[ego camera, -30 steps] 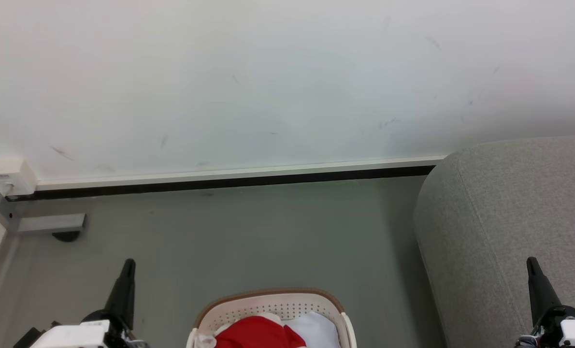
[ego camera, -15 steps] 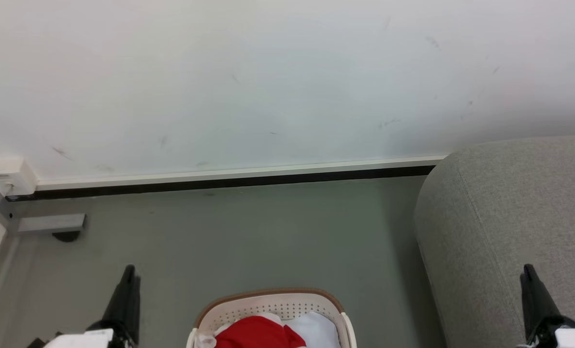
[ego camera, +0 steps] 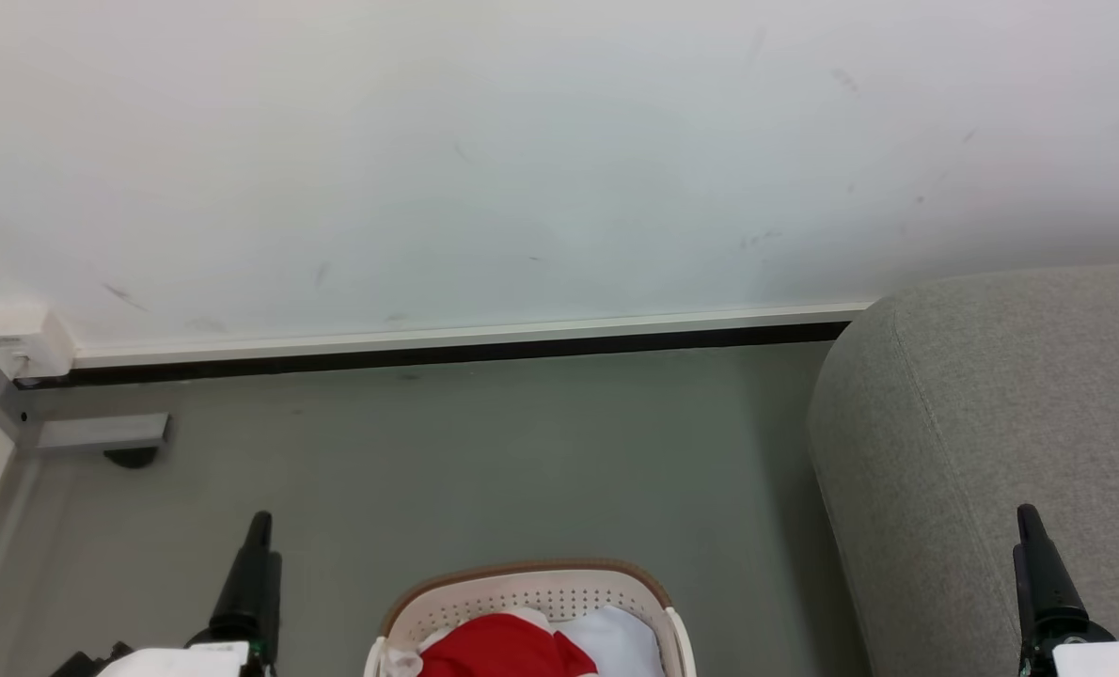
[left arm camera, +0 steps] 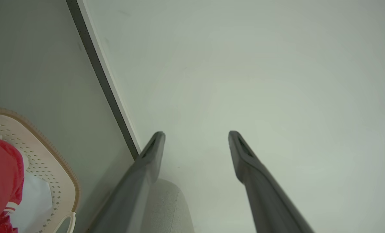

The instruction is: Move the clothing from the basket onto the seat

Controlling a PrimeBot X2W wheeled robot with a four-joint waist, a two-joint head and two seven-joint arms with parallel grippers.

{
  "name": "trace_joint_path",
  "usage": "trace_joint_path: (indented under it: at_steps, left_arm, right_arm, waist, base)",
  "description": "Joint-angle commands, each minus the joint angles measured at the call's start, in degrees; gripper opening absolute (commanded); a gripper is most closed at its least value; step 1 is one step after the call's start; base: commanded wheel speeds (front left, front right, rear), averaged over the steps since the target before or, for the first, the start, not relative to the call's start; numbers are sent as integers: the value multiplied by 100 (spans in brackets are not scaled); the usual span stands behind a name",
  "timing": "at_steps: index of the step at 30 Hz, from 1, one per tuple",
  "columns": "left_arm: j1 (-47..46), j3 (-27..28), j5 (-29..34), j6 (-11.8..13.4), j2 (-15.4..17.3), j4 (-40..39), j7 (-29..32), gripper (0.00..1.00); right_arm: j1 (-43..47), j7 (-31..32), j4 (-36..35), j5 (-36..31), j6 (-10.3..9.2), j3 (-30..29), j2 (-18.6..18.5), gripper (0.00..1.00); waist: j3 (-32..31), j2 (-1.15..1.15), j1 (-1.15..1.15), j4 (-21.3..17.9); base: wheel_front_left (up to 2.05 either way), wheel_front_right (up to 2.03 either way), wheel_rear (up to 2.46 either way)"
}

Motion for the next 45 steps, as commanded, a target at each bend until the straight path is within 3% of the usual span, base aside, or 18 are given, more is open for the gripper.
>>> trace_joint_path:
  at_steps: [1,16,45]
  left_arm:
    - [-77,-25,297,28,34,-142,-63,100]
    - [26,-323,1987,295,40,-394,-419,100]
    - [46,-709,3835,441,51,-480,-950,100]
  right_arm:
    - [-40,-69,-169,-332,-2,24,-59,100]
    - [62,-423,-506,-2685,-3,299,-158,100]
    - [260,-953,-795,-4868,-6,510,-176,100]
  waist:
    - [2,0,0,3]
    - [10,0,0,25]
    - [32,0,0,116]
  base:
    - [0,0,0]
    - [0,0,0]
    - [0,0,0]
